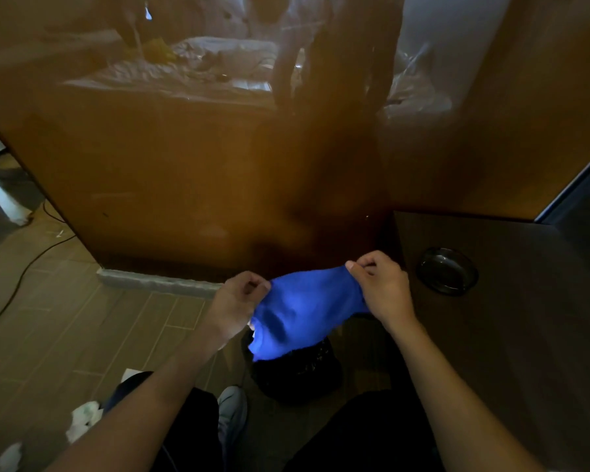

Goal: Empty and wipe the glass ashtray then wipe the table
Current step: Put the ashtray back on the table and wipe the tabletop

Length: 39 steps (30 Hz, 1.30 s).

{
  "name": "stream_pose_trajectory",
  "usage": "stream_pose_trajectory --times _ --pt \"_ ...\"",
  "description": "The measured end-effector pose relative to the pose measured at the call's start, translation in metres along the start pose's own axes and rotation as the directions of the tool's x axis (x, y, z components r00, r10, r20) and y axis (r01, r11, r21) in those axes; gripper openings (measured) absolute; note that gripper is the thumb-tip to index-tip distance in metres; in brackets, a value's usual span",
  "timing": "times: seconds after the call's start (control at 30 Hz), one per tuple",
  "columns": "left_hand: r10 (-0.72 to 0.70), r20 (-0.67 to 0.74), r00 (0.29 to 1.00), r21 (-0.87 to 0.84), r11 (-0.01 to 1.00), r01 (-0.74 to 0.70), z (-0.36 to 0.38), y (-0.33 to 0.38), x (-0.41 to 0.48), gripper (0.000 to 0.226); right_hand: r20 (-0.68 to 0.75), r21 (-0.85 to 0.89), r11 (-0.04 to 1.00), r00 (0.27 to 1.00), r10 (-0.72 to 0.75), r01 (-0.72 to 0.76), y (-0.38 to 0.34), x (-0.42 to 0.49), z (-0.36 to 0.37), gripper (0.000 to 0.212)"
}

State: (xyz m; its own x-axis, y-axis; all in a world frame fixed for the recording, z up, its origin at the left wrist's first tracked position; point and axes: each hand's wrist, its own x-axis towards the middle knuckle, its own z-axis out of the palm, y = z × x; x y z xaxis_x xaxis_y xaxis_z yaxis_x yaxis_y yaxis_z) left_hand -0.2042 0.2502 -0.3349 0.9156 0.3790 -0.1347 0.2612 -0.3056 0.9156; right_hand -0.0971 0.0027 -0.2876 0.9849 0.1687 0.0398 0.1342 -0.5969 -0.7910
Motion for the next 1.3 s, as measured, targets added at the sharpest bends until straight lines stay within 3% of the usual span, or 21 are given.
stream_pose_trajectory --times 0.1,0.3,0.47,0.57,0.7,0.83,0.93,1.03,1.17,1.3 --pt "-0.107 0.017 0.994 -0.135 0.985 0.108 0.012 0.023 -0.008 0.018 0.076 -0.018 0.999 0.997 -0.031 0.033 -0.01 -0.02 0.019 0.017" --pt "-0.232 0.221 0.947 -0.337 0.894 0.297 0.026 0.042 -0.021 0.019 0.168 0.051 0.991 0.977 -0.131 0.124 -0.033 -0.058 0.047 0.008" --pt "-0.172 0.279 0.945 -0.412 0.867 0.279 0.021 0.049 -0.039 0.02 0.162 0.018 0.986 0.973 -0.166 0.165 -0.04 -0.075 0.044 0.01" --pt "-0.176 0.212 0.961 -0.442 0.86 0.255 0.018 0.05 -0.045 0.034 0.195 0.035 0.984 0.965 -0.176 0.172 -0.043 -0.085 0.041 0.02" --pt "-0.145 0.2 0.969 -0.494 0.839 0.228 0.012 0.058 -0.053 0.02 0.279 0.167 0.977 0.944 -0.176 0.133 -0.041 -0.095 0.037 0.037" --pt "-0.103 0.219 0.97 -0.402 0.897 0.185 0.008 0.062 -0.058 0.039 0.309 0.434 0.9 0.945 -0.107 -0.039 -0.044 -0.097 0.037 0.042" --pt "-0.048 0.263 0.964 -0.365 0.919 0.146 0.003 0.057 -0.058 0.043 0.357 0.471 0.872 0.933 -0.048 -0.135 -0.043 -0.093 0.035 0.042" --pt "-0.03 0.245 0.969 -0.279 0.955 0.1 0.0 0.054 -0.053 0.039 0.372 0.398 0.909 0.927 -0.04 -0.12 -0.042 -0.084 0.035 0.047" --pt "-0.038 0.243 0.969 -0.128 0.989 0.071 -0.004 0.053 -0.039 0.033 0.269 0.273 0.962 0.961 -0.067 -0.009 -0.033 -0.06 0.037 0.043" --pt "0.048 0.248 0.968 0.053 0.997 -0.063 -0.01 0.054 -0.027 0.026 0.435 -0.034 0.982 0.888 -0.151 0.184 -0.018 -0.036 0.038 0.037"
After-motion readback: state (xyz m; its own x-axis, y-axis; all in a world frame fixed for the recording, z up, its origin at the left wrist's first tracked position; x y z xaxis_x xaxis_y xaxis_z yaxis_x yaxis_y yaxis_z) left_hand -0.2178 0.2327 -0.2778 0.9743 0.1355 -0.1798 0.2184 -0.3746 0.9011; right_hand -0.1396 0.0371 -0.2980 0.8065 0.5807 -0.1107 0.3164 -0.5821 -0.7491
